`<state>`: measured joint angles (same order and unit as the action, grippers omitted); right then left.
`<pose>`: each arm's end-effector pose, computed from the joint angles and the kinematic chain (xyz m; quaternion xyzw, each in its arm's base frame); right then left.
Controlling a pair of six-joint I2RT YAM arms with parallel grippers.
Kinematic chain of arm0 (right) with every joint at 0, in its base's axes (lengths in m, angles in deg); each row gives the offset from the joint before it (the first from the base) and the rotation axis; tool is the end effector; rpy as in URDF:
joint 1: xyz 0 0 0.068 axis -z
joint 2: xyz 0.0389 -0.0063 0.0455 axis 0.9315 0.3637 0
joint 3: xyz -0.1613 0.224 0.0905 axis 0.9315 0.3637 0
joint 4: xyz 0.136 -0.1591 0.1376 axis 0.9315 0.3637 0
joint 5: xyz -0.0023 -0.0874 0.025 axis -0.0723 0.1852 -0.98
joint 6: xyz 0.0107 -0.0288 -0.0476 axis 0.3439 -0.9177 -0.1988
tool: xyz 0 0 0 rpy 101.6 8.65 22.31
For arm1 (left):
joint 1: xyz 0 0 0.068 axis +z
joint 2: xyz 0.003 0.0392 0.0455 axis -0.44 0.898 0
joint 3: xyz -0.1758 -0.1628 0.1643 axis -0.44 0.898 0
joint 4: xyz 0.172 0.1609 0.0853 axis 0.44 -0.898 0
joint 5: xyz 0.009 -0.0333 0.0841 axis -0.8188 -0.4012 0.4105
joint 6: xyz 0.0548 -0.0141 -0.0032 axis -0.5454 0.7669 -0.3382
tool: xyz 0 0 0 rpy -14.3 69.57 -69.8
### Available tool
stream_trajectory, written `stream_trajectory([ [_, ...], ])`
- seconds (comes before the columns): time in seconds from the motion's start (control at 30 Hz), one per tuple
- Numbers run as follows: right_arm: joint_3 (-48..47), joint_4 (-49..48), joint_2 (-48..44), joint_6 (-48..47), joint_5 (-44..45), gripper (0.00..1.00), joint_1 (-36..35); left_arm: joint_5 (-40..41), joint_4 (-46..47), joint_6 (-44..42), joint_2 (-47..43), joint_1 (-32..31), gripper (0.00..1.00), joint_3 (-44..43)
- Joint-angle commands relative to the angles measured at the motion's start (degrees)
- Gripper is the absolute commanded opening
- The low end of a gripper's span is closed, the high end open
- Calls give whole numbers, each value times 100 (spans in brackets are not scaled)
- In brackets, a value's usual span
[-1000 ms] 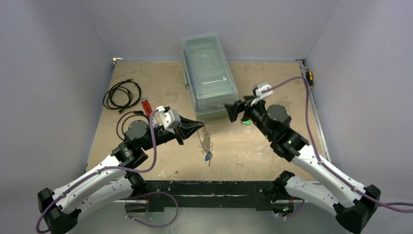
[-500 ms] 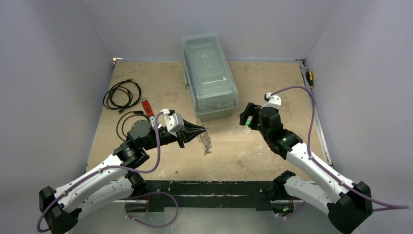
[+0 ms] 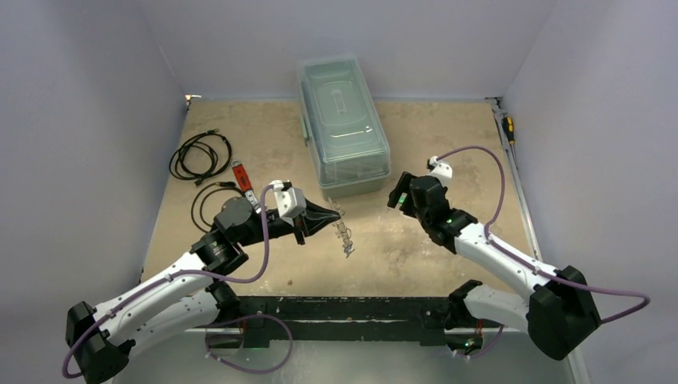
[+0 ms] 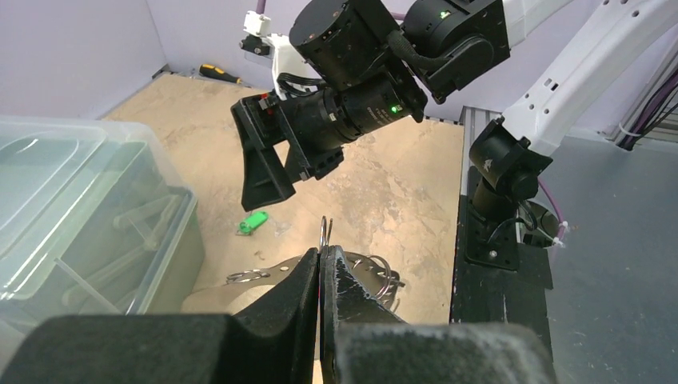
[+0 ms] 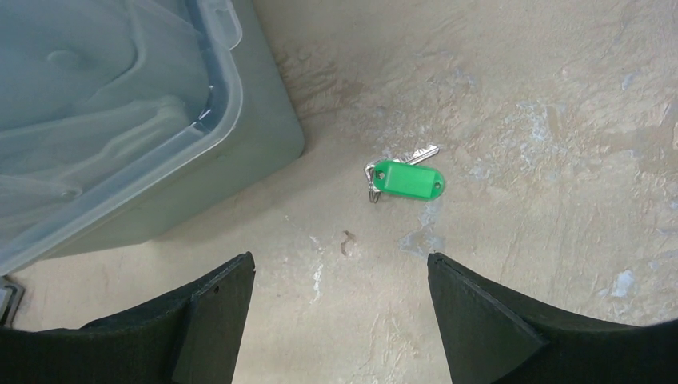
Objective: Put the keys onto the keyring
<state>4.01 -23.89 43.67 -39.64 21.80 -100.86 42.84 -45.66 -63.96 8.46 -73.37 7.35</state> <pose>0.1894 0.1013 0.2462 0.1618 0.8604 0.1321 0.4648 0.1006 -0.1339 0.3387 0.3874 0.5623 -0.4514 0.5745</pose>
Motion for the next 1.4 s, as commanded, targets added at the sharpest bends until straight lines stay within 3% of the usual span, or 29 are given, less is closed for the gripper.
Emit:
stream_trajectory([
  [0.0,-122,-281,299,162,272,82,18,-125,515,133,24,22,0,34],
  [0.3,-527,-359,1056,-137,222,77,11,-138,497,60,77,12,0,55],
  [0.8,-922,-549,2007,-433,263,47,68,-116,489,57,137,15,0,51],
  [1.37,-1074,-781,2696,-699,415,37,169,-193,424,28,191,2,0,29],
])
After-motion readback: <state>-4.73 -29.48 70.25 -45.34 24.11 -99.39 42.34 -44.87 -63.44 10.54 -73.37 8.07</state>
